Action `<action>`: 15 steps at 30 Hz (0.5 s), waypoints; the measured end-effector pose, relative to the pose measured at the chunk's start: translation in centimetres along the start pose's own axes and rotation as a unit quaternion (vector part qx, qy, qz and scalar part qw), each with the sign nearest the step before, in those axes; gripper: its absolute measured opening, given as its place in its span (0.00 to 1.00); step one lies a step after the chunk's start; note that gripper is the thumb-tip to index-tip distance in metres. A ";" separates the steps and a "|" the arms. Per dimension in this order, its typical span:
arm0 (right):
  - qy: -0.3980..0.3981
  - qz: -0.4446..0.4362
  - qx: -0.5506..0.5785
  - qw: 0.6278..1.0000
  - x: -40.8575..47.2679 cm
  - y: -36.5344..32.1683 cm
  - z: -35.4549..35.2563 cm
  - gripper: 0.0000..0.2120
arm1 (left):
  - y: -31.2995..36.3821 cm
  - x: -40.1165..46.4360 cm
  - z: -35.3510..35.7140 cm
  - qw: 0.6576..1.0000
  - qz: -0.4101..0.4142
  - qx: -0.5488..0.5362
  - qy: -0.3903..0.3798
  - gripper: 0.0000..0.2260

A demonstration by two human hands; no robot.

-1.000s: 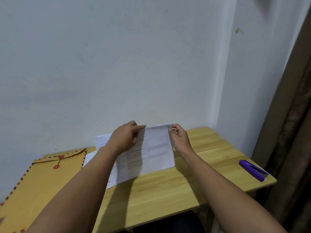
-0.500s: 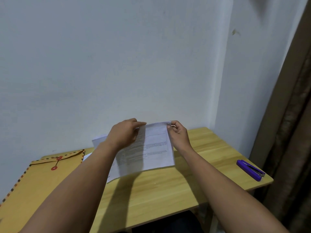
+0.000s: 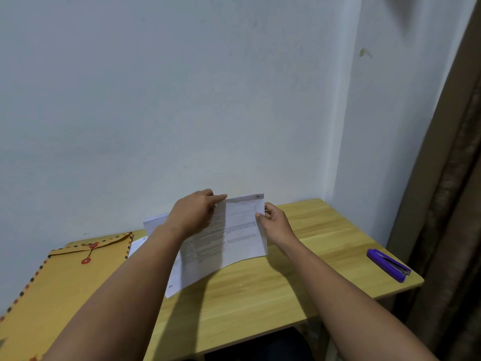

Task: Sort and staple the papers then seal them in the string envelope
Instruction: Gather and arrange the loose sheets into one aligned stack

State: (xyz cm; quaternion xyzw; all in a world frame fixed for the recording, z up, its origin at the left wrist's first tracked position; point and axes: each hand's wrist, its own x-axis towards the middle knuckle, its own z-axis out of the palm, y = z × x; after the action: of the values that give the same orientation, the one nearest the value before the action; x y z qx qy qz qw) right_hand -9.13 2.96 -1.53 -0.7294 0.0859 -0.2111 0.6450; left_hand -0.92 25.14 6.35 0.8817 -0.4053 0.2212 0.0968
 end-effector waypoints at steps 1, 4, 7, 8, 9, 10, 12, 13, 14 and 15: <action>0.001 -0.002 -0.001 1.000 0.0 -0.1 0.0 0.08 | 0.0 0.0 -0.1 1.000 0.000 0.002 0.005 0.22; 0.004 -0.001 -0.003 1.000 0.2 -0.3 0.1 0.08 | -0.1 0.3 -0.3 1.000 0.002 0.006 0.012 0.22; 0.001 0.008 -0.009 1.000 0.1 0.2 0.1 0.08 | 0.1 0.2 -0.3 1.000 -0.004 0.015 -0.007 0.23; -0.001 0.011 -0.011 1.000 0.0 0.3 0.1 0.08 | 0.2 0.1 -0.2 1.000 -0.010 0.017 -0.015 0.24; -0.001 0.013 -0.011 1.000 0.0 0.5 0.1 0.09 | 0.2 0.0 -0.1 1.000 -0.014 0.018 -0.020 0.25; -0.001 0.011 -0.012 1.000 -0.2 0.6 0.2 0.09 | 0.2 -0.1 0.0 0.999 -0.018 0.019 -0.022 0.26; 0.001 0.004 -0.011 1.000 -0.3 0.6 0.3 0.10 | 0.2 -0.2 0.1 0.999 -0.020 0.028 -0.021 0.27; 0.002 0.000 -0.010 1.000 -0.4 0.5 0.4 0.11 | 0.1 -0.2 0.0 0.999 -0.019 0.034 -0.020 0.28; 0.004 -0.004 -0.009 1.000 -0.4 0.5 0.5 0.10 | 0.0 -0.2 -0.1 0.999 -0.017 0.040 -0.019 0.28; 0.007 -0.010 -0.007 1.000 -0.4 0.3 0.7 0.10 | -0.2 -0.3 -0.3 0.999 -0.017 0.043 -0.019 0.29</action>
State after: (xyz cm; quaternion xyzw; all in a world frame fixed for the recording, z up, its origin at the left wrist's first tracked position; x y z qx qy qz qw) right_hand -9.12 3.69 -1.97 -0.7331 0.0842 -0.2223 0.6372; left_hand -1.07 25.54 6.50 0.8957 -0.3822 0.2204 0.0546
